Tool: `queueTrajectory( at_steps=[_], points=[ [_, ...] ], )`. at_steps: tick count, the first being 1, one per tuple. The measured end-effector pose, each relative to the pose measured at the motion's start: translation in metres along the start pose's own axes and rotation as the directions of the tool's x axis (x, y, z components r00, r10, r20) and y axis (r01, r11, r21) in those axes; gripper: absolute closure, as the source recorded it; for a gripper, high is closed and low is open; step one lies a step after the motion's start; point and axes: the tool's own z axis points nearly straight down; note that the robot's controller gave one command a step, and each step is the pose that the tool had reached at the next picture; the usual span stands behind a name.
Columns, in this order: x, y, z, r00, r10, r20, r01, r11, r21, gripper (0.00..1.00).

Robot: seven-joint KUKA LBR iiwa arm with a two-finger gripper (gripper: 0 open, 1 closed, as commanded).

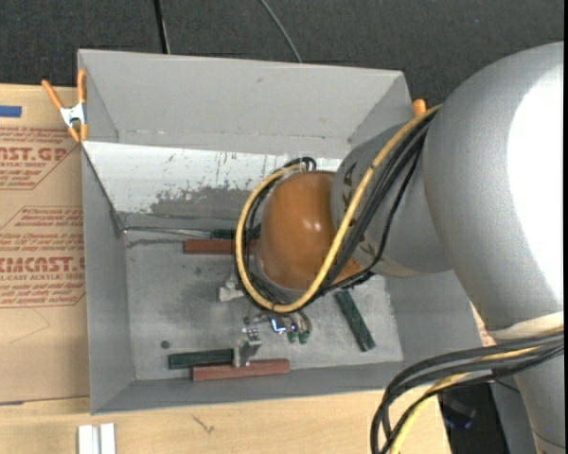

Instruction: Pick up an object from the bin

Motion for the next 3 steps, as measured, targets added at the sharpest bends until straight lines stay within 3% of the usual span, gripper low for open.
queueTrajectory(
  at_steps=[1,2,3],
  points=[
    [-0.018,0.0436,0.0141,0.991,0.131,-0.001,-0.131,0.991,0.002,1.0],
    [-0.0145,0.0447,0.0162,0.991,0.13,-0.013,-0.13,0.992,0.003,0.0],
    [-0.0168,0.0448,0.0145,0.991,0.13,-0.006,-0.13,0.991,0.001,1.0]
  ],
)
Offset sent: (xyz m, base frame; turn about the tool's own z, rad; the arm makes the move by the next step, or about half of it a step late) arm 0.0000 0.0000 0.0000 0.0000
